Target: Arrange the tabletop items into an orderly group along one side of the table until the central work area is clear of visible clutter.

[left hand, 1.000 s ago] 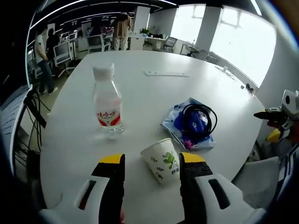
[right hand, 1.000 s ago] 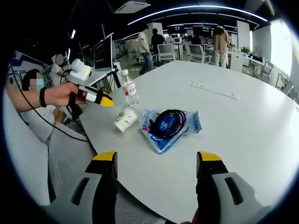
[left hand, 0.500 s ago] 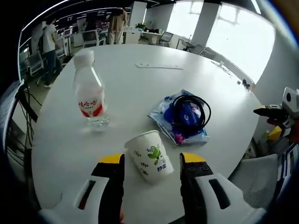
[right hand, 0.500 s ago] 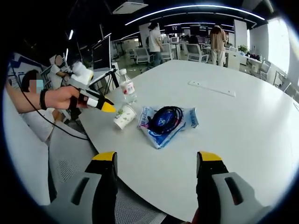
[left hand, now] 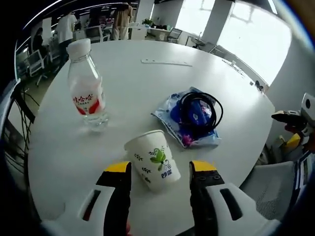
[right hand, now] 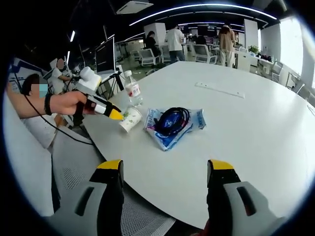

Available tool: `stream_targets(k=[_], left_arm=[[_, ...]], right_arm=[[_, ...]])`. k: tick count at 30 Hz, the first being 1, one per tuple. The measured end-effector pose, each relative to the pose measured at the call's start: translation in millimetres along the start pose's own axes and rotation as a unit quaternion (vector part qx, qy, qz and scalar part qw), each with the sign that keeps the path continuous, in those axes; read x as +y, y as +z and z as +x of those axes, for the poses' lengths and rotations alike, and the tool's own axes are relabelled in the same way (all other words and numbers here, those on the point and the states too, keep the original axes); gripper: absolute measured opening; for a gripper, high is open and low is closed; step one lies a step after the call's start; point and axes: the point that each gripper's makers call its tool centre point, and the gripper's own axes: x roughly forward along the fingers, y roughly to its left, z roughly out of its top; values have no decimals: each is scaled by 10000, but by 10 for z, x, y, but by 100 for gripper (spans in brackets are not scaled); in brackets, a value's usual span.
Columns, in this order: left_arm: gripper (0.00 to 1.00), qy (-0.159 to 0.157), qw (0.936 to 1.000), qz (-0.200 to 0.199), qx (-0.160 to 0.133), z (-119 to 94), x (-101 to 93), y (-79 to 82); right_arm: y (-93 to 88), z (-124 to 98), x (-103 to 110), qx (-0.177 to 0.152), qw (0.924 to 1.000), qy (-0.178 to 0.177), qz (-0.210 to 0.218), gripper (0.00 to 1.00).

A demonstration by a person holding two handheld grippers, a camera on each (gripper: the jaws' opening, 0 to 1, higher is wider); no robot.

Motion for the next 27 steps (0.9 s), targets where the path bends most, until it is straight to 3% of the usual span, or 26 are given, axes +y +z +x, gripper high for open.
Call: stream_targets(k=[12,27], left_arm=[[47,59,9996,-115,265,188,15,-78],[45,63,9992,-175,355,280,14,-23]], right_arm=[[-69,-95,-51,8,9999,-115,105,68],[-113,-124,-92,27,9996,-175,213,69]])
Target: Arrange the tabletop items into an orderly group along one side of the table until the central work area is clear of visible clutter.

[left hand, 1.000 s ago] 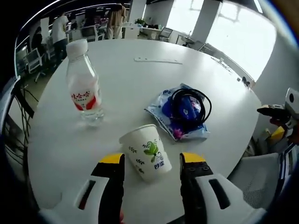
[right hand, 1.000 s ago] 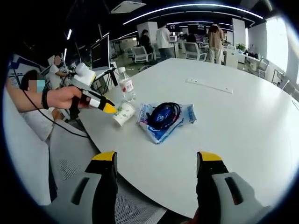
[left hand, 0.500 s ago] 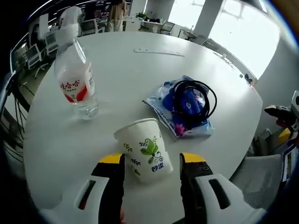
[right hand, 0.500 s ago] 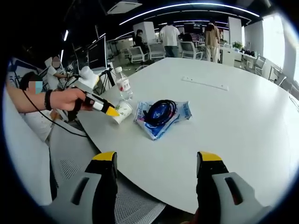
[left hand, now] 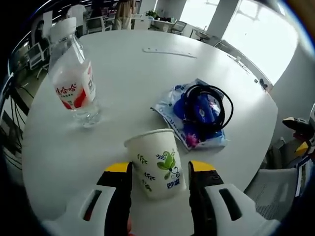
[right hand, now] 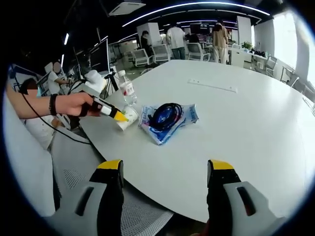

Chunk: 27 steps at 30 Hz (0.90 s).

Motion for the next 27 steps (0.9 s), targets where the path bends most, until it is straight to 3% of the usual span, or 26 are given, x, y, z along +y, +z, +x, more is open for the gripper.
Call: stream_targets(k=[13,27], left_arm=[[41,11,9995,-39,300,116,54,-72],[38,-28,9998,-113,184,46,72,-59]], right_arm=[[61,82,-22,7,10000,46,-11,69],[135,217,10,45,9998,194,-84,68]])
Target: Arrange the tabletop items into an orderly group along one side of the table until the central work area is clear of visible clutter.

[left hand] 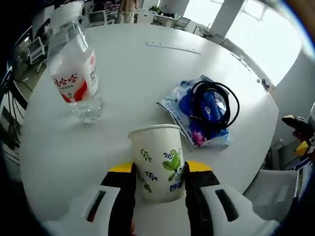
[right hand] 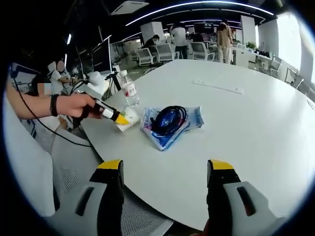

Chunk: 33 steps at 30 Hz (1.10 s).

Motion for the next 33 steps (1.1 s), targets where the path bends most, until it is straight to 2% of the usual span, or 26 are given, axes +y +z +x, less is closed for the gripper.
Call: stream_targets(k=[4,15,17,20,26,33], left_arm=[[38,-132,9999,52,-91,-41,-48,21],[37,-181,9992,306,-190,-149,-141,46],[38,-312,9984,340,-313,-185,-200,95],[38,-363,9964,680,-357,-223,-265,126],[38,-516,9929,999,-396,-298,-398,133],[38,-675,9848,1545,-424,-348,-558,143]], right_arm=[[21,39,29,7,10000,67,-29,67],[64,121,109,21,9997,202,-130,67],[85,135,131,3,9996,237,-143,67],[121,155,164,-34,9994,292,-158,67],[185,229,244,-49,9988,421,-240,66],[243,312,348,-43,9977,583,-343,64]])
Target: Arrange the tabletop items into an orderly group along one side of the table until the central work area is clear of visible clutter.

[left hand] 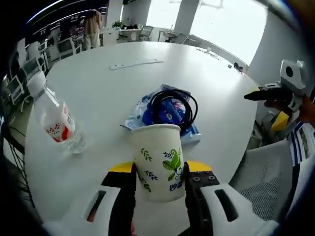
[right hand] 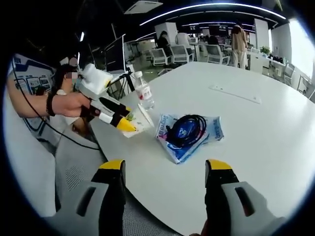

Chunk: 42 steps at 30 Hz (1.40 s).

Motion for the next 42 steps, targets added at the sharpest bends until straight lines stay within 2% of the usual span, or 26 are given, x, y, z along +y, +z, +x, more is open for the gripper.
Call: stream_targets(k=[9,18,31,42], left_arm=[[38,-213,9991,353,-27,-32,-161,101],[38,-413,9953,874,12,-13,-385,149],[38,-709,9837,1651,-28,13,-771,280],[38,-855,9727,2158,-51,25,-957,333]], right_arm=[[53,79,86,27,9998,183,-111,62],[59,144,155,48,9993,347,-139,59],[119,224,217,-25,9985,550,-66,54],[229,245,238,-218,9969,746,99,50]])
